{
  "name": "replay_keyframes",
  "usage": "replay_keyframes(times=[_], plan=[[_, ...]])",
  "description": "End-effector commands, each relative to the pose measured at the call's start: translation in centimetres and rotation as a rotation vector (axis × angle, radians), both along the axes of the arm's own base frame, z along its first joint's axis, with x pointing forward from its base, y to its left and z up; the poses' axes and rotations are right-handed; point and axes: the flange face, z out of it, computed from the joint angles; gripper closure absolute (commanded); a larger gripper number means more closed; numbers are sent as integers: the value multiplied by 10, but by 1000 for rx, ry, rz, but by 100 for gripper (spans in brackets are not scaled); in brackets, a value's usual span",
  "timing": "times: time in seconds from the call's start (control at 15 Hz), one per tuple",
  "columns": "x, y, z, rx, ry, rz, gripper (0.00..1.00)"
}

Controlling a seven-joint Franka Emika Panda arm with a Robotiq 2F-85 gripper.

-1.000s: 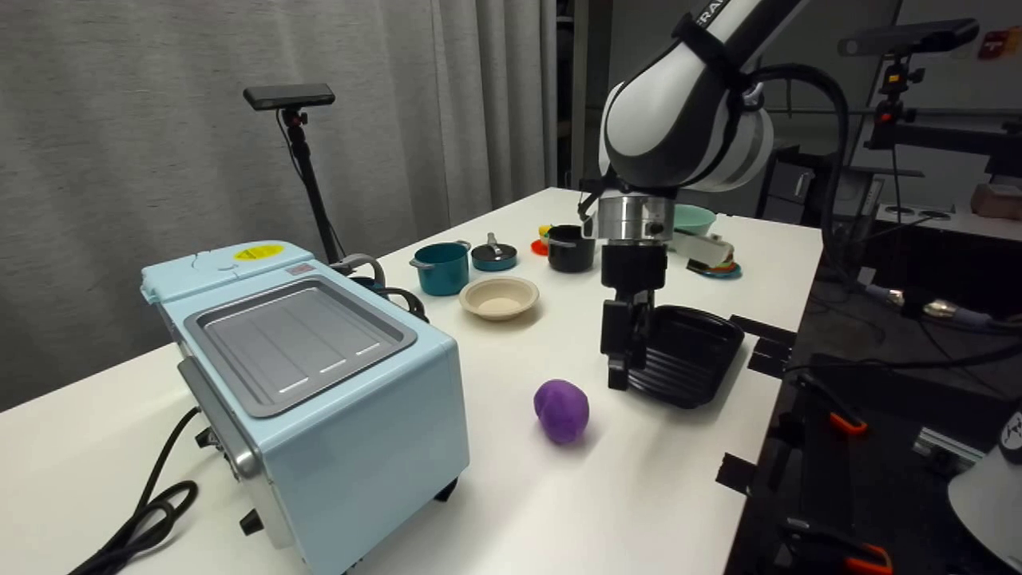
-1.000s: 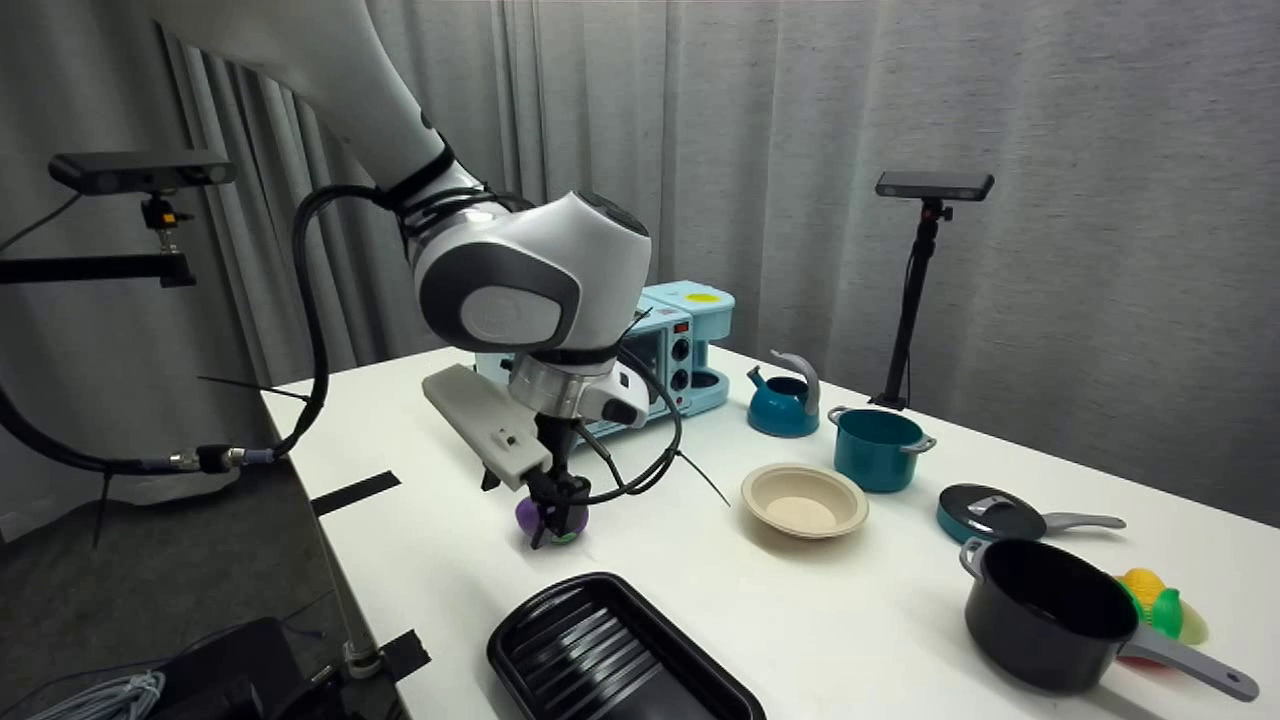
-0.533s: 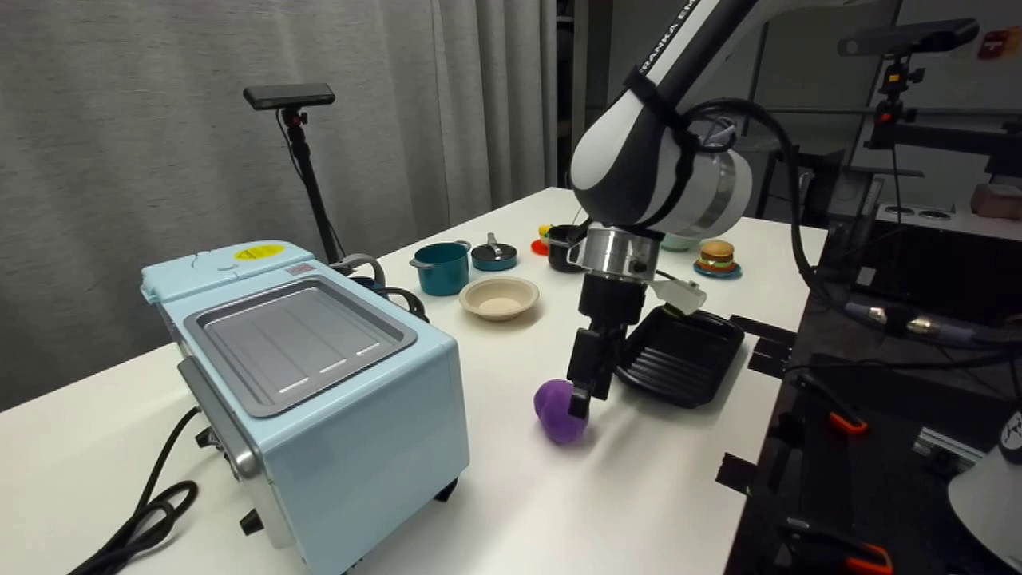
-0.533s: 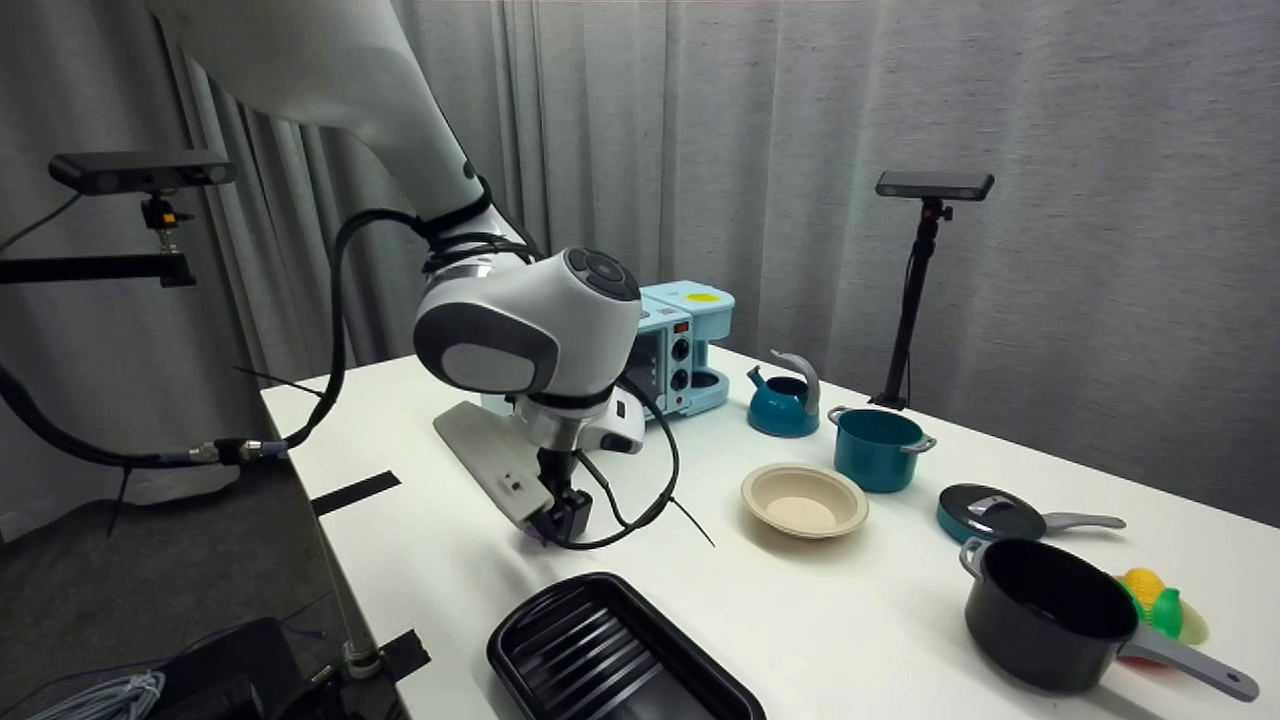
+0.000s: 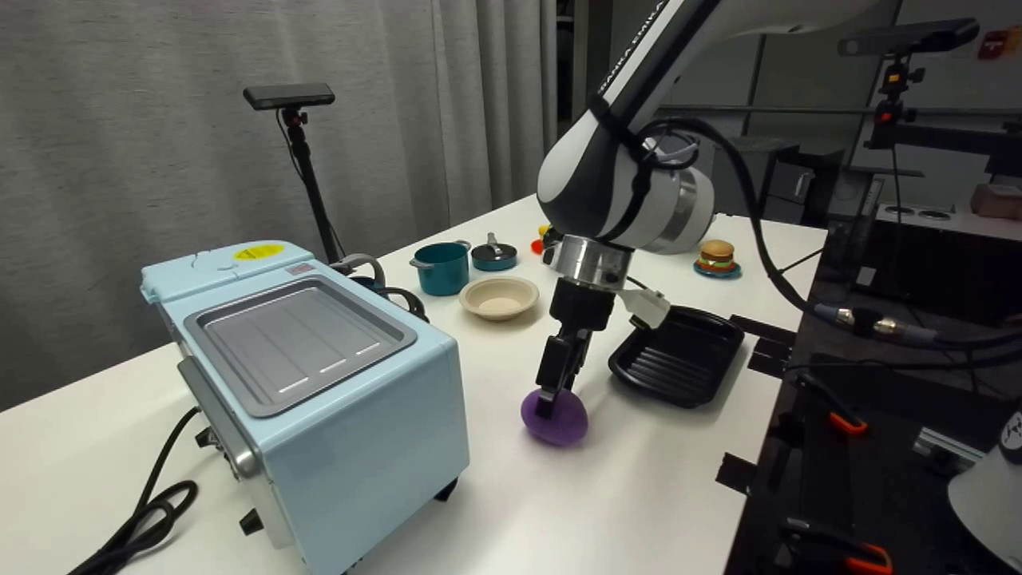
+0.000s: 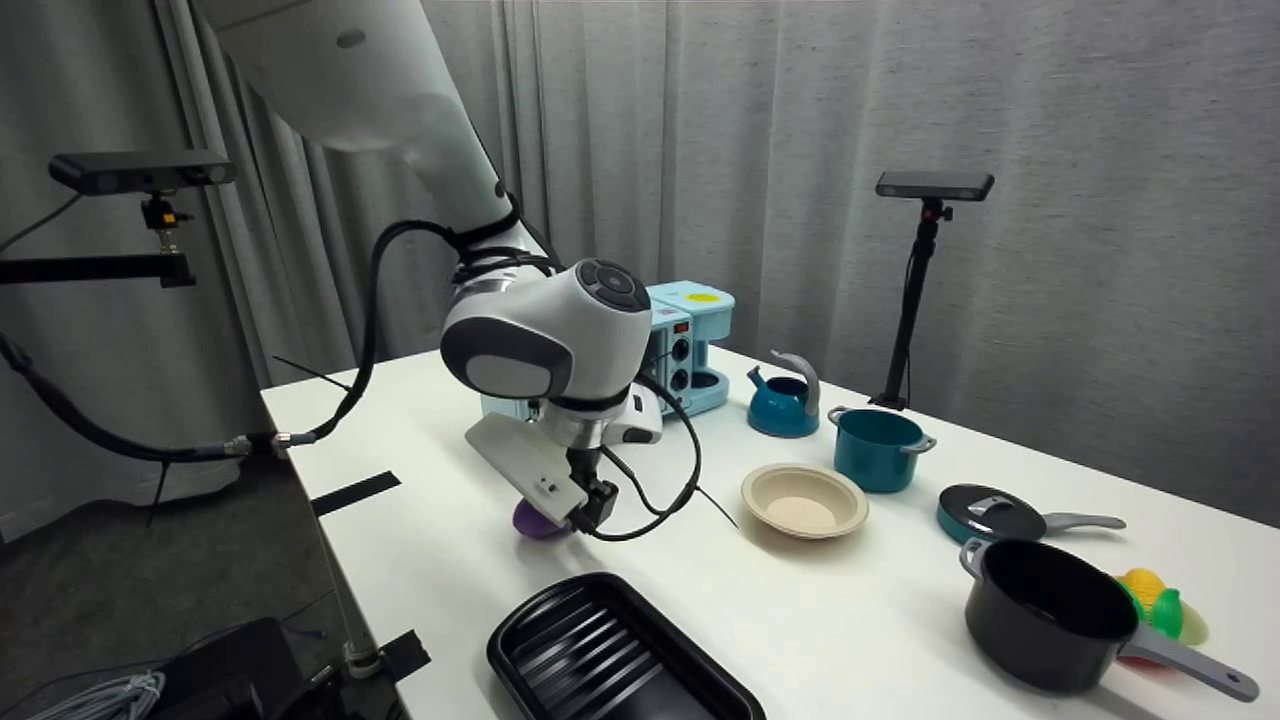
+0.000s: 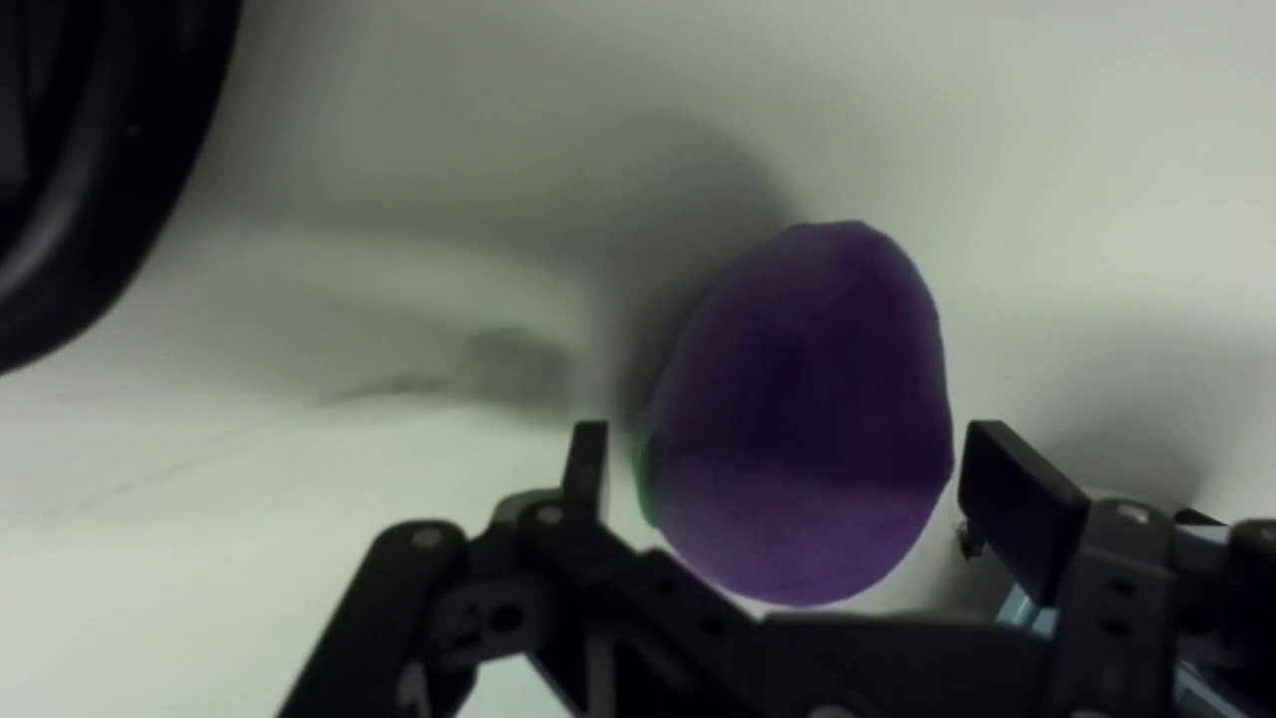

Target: Put the purple plush toy on the white plate

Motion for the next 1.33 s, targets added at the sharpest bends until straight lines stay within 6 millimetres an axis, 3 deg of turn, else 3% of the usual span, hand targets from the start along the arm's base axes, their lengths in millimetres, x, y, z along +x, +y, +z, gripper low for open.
replay_keyframes(times=[0.0,0.2,0.53,0.87,1.27], plan=[[14,-7,-1,0,-52,-9,42],[19,-9,1,0,-66,-27,66],[42,9,37,15,-120,-19,97],[82,17,77,-26,-245,49,95],[121,-20,116,-191,-410,125,95]])
